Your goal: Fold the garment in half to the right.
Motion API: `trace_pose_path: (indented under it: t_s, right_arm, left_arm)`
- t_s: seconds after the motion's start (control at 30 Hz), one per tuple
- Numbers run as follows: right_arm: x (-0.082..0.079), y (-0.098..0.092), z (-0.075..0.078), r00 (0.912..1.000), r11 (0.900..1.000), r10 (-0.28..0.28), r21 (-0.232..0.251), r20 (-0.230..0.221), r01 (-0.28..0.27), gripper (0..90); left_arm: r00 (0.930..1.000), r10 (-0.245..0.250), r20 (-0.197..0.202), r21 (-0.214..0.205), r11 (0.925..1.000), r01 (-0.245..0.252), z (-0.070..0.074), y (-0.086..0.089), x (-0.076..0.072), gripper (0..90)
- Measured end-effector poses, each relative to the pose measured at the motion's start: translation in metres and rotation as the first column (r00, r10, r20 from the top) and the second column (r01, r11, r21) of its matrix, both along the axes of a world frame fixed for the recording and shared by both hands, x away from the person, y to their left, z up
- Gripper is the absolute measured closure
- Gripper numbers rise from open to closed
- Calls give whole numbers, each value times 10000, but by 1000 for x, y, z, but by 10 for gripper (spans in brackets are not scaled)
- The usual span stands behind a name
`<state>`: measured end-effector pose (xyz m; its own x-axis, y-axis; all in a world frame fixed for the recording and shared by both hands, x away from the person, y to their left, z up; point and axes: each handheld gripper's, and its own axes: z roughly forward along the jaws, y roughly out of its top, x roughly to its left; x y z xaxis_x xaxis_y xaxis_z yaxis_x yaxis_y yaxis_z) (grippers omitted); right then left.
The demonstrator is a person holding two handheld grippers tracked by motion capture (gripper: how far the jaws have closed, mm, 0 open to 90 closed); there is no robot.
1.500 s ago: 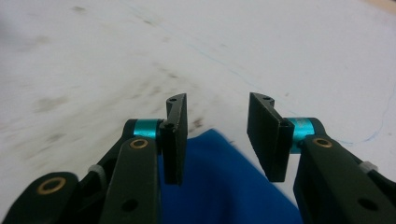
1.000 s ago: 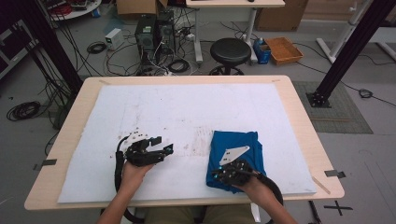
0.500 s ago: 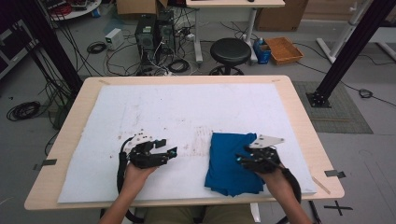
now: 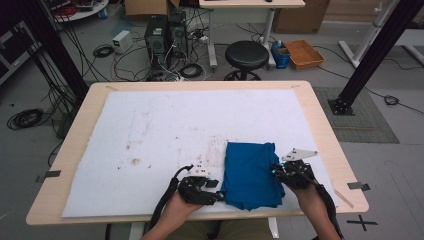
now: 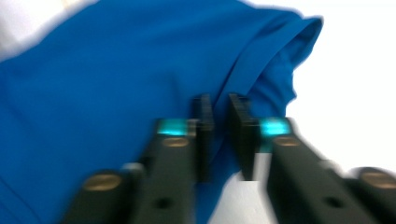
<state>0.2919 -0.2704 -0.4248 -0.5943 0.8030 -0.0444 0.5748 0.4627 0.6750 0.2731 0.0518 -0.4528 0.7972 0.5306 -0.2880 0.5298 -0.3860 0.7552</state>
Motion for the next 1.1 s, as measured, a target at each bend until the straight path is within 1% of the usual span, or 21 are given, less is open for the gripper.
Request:
trace_pose_path:
  t_s: [0.1, 0.13, 0.2, 0.33, 0.4, 0.43, 0.47, 0.5, 0.53, 0.57, 0.63, 0.7, 0.73, 0.83, 0.9, 0.93, 0.97, 1.0, 1.03, 1.07, 1.1]
  right_arm:
    - [0, -1, -1, 9999, 10000, 8, 90, -104, -7, 900]
    - [-1, -2, 1, 10000, 9999, 41, 138, -82, -40, 899]
    - [-3, -2, 4, 10000, 9995, 61, 295, 19, -62, 900]
    - [-8, -9, 8, 9999, 9988, -133, 469, 87, 128, 899]
    - [-12, -13, 10, 9995, 9976, -303, 624, 5, 302, 900]
    - [-12, -15, 10, 9991, 9980, -432, 467, 27, 430, 900]
    - [-12, -16, 9, 9986, 9980, -512, 364, -94, 515, 899]
    - [-11, -17, 6, 9969, 9980, -576, 235, -543, 590, 895]
    - [-9, -17, 2, 9952, 9981, -605, 40, -776, 610, 862]
    - [-7, -17, -1, 9942, 9978, -657, -108, -853, 650, 846]
    - [-5, -16, -3, 9918, 9977, -681, -65, -1081, 678, 764]
    - [-3, -17, 6, 9946, 9955, -788, 477, -679, 822, 632]
    - [0, -19, 13, 9951, 9925, -930, 767, -329, 953, 613]
    - [21, -21, 28, 9882, 9789, -1440, 1538, 518, 1346, 608]
    - [43, -16, 24, 9847, 9722, -1696, 1706, 414, 1602, 621]
    - [57, -11, 17, 9826, 9729, -1843, 1467, 242, 1788, 641]
    - [67, -9, 10, 9820, 9743, -1890, 1247, 3, 1875, 700]
    - [74, -7, 3, 9814, 9778, -1908, 837, -227, 1921, 818]
    - [77, -6, -2, 9810, 9799, -1920, 500, -270, 1931, 879]
    - [81, -6, -6, 9789, 9790, -2038, 72, -174, 2039, 895]
    - [82, -7, -8, 9759, 9760, -2178, -14, -98, 2178, 896]
  left_arm:
    - [9983, 258, 527, 267, 9993, -273, -2, -1, -4, 687]
    - [9981, 223, 582, 349, 9991, -244, -2, -2, -5, 777]
    - [9980, 158, 616, 428, 9989, -184, -2, -1, -6, 882]
    - [9974, 411, 598, 244, 9988, -426, -1, 3, -8, 856]
    - [9976, 559, 401, 20, 9984, -560, -1, 5, -7, 704]
    - [9975, 600, 370, -109, 9982, -597, 0, 5, -7, 664]
    - [9978, 579, 335, -193, 9982, -573, 0, 4, -7, 631]
    - [9982, 547, 238, -247, 9982, -542, 0, 3, -7, 609]
    - [9986, 511, 167, -253, 9984, -507, -1, 1, -7, 592]
    - [9987, 485, 126, -161, 9987, -482, -2, -1, -7, 587]
    - [9988, 454, 193, -81, 9989, -453, -2, -4, -9, 574]
    - [9983, 528, 235, 30, 9986, -529, -2, -5, -9, 587]
    - [9977, 596, 333, 113, 9981, -600, -2, -5, -9, 626]
    - [9960, 730, 508, 265, 9969, -744, -2, -4, -8, 757]
    - [9953, 658, 712, 436, 9967, -690, -2, -5, -10, 830]
    - [9946, 587, 858, 529, 9966, -634, -2, -5, -11, 863]
    - [9942, 602, 891, 548, 9964, -652, -2, -5, -11, 871]
    - [9942, 587, 902, 560, 9964, -639, -2, -5, -11, 882]
    - [9939, 574, 939, 590, 9963, -631, -2, -5, -11, 892]
    - [9937, 582, 953, 600, 9961, -641, -2, -5, -11, 896]
    - [9933, 587, 993, 639, 9958, -653, -2, -5, -12, 896]
